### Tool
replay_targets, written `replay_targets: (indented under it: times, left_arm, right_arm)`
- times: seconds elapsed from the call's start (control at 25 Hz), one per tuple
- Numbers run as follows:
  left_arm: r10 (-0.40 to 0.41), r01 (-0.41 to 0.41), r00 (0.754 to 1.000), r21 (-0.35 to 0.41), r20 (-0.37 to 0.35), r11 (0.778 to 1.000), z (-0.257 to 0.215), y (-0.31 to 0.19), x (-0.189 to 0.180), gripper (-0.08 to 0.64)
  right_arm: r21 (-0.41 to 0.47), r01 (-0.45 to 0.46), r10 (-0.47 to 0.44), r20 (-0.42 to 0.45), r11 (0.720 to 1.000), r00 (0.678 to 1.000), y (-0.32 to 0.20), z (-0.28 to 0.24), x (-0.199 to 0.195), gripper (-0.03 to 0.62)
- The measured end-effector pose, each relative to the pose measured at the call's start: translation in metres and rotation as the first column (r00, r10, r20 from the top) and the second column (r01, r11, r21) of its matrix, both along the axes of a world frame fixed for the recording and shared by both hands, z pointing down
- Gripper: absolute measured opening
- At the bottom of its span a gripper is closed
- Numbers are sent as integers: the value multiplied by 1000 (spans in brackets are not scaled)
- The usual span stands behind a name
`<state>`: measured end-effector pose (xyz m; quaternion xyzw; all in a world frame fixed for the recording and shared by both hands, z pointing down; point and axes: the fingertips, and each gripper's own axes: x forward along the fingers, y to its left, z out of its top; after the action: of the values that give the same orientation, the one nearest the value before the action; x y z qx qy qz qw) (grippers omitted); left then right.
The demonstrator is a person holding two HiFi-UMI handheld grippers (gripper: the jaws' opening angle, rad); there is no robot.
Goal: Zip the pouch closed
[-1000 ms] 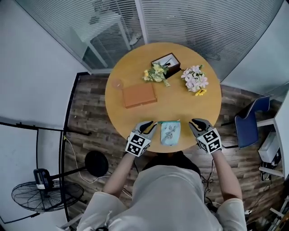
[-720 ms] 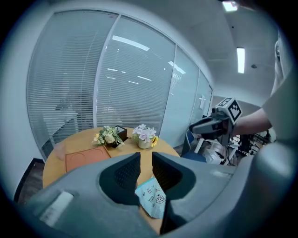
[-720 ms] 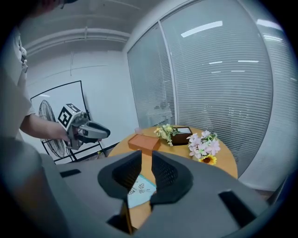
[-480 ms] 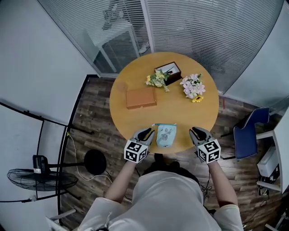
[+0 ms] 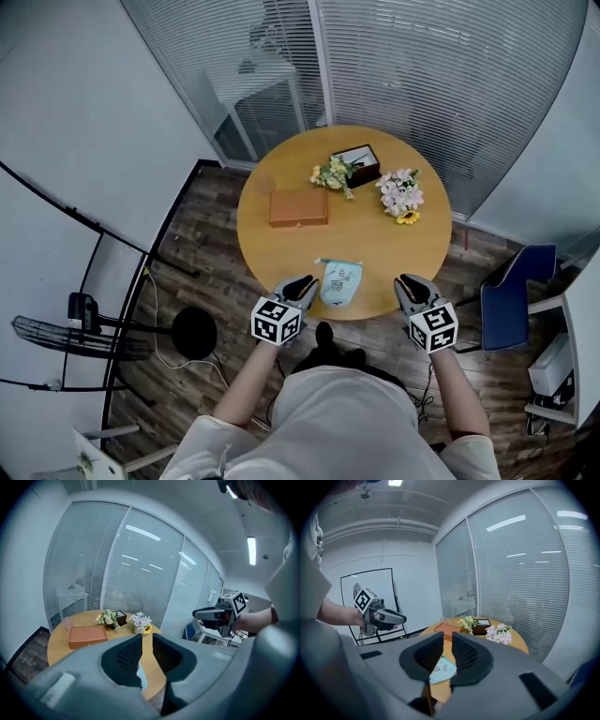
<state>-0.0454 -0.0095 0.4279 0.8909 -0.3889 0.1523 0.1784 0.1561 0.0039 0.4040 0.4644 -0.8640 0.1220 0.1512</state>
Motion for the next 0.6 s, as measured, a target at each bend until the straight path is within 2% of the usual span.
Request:
replay_targets:
  times: [0.16,0.4,0.6]
  left_arm:
    - [-31,33,999,46,-36,998,-28,18,-2,64]
    - [-17,20,999,99,-34,995,-57,28,-7,44]
    - [-10,16,999,148,-40,989,-78,31,-20,25]
  right_arm:
    - [6,-8,8,-9,1000,1000,12,-12,1,49]
    - [32,-7,7,13,999,1000,20,-34,-2,29]
    - [46,8,-11,70,999,998,30,-51,-15,9]
